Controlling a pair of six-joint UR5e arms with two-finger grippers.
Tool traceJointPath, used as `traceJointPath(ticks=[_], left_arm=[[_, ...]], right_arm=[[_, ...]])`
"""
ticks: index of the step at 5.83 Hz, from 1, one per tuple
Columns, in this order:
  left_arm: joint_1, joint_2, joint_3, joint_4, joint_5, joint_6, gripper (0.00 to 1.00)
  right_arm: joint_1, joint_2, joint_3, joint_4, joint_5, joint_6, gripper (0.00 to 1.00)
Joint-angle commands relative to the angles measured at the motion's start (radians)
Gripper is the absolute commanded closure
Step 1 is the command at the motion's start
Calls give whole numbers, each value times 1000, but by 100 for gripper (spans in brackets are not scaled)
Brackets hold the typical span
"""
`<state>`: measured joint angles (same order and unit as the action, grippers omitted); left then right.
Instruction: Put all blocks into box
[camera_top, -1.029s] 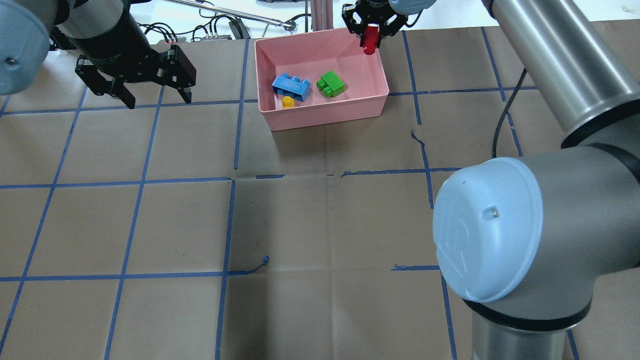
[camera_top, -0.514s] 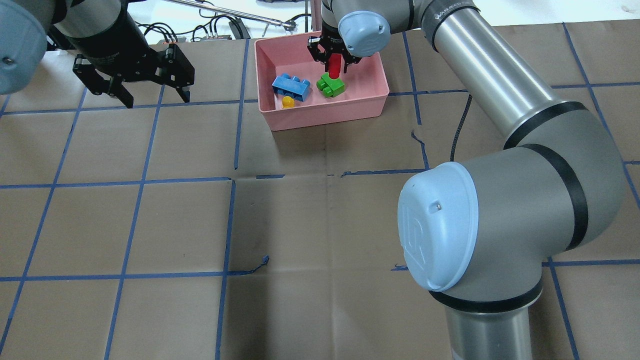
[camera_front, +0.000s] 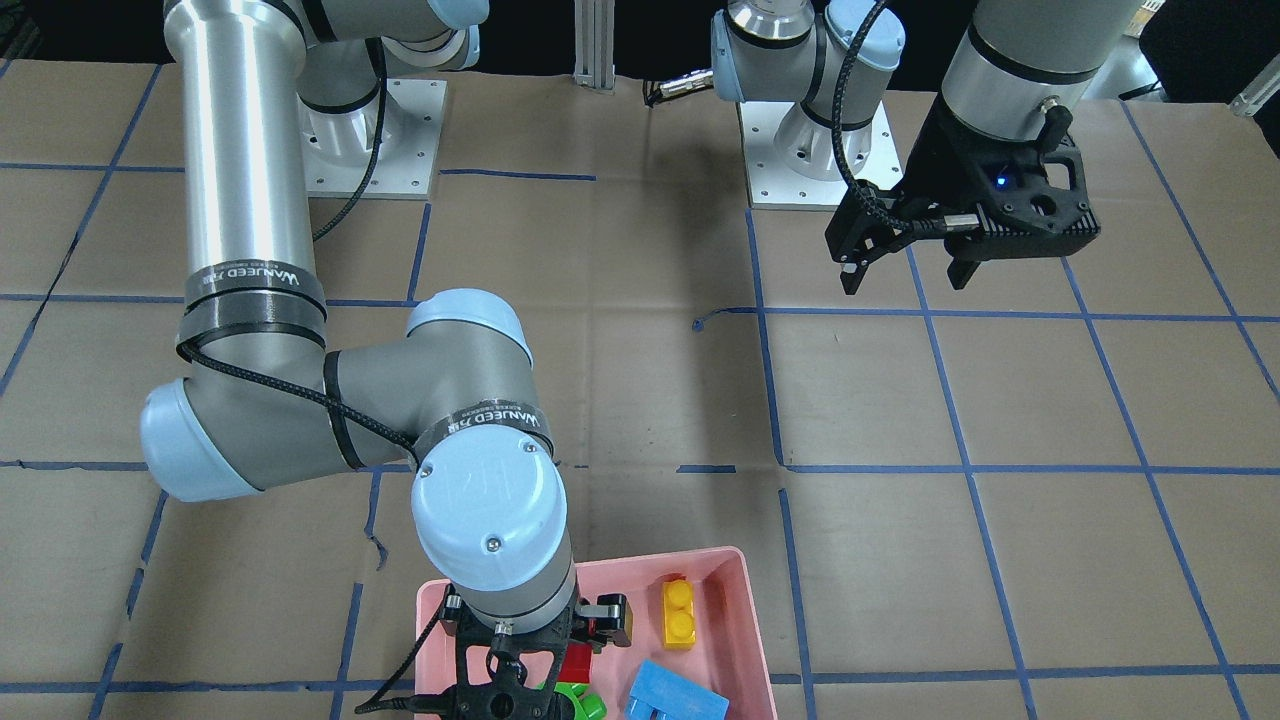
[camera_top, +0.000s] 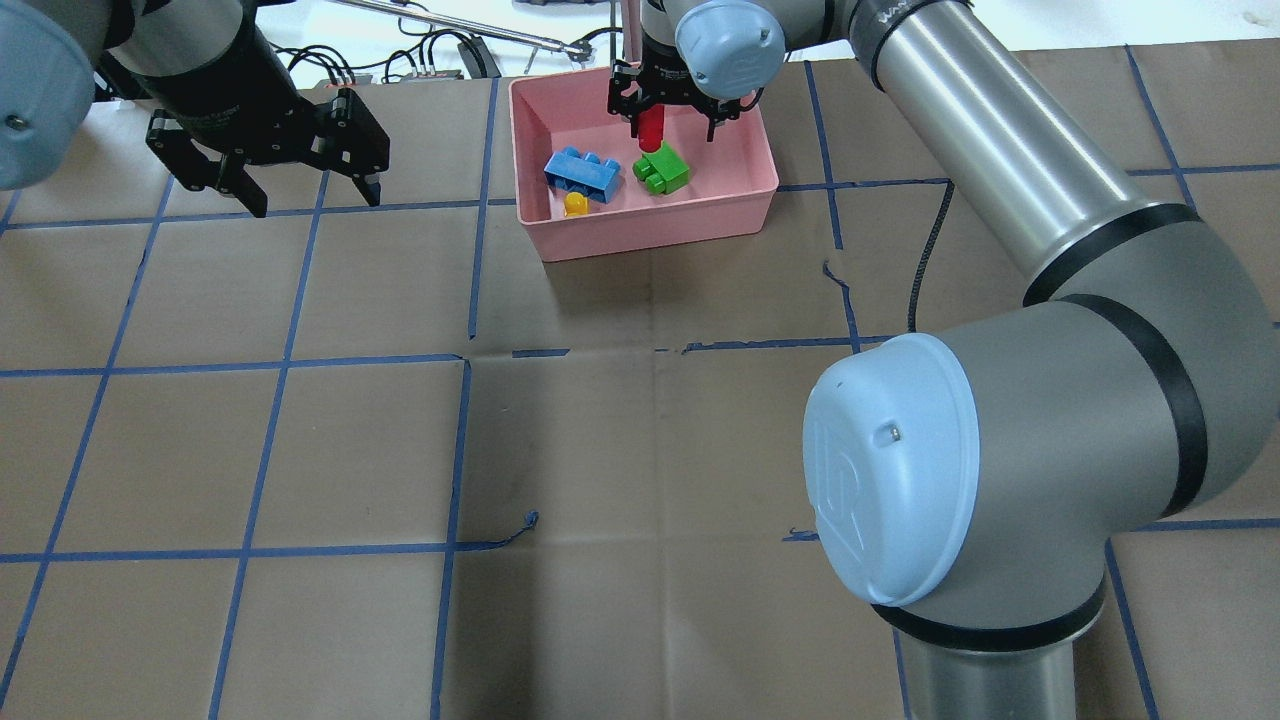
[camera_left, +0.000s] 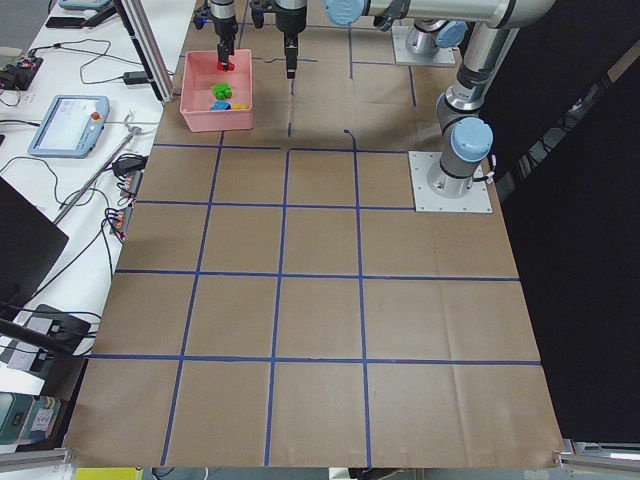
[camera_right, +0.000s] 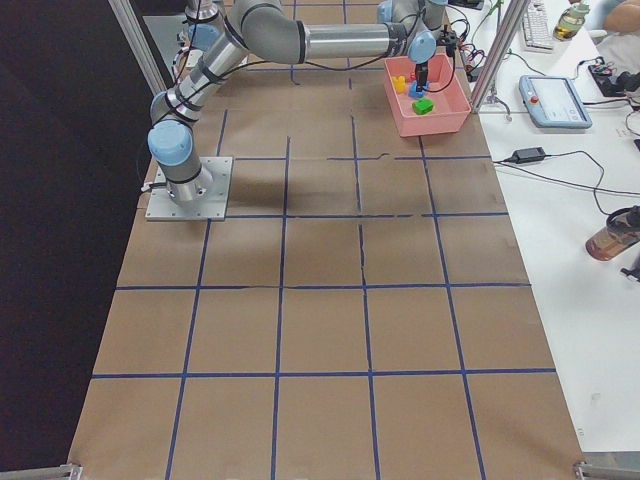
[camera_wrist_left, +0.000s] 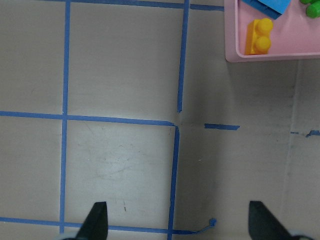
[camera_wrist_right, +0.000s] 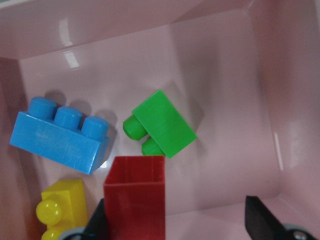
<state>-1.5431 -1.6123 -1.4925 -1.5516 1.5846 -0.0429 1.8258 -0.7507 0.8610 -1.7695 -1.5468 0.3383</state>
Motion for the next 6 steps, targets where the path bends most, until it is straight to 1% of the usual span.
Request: traceJointPath(ticks=[1,2,3,4,5,6], left_arm=[[0,0,0,1,0,0,0],[0,0,0,1,0,0,0],[0,0,0,1,0,0,0],[0,2,0,1,2,0,0],[0,2,0,1,2,0,0],[0,2,0,1,2,0,0]], right_arm=[[0,-9,3,35,1,-195,0],[0,-6,7,12,-10,-392,0],[-6,25,10,-10,-12,-542,0],[-7,48,10,-93,-13,-545,0],[-14,57,9,-100,-15,-520,0],[-26,48,9,-76,-15,-477,0]])
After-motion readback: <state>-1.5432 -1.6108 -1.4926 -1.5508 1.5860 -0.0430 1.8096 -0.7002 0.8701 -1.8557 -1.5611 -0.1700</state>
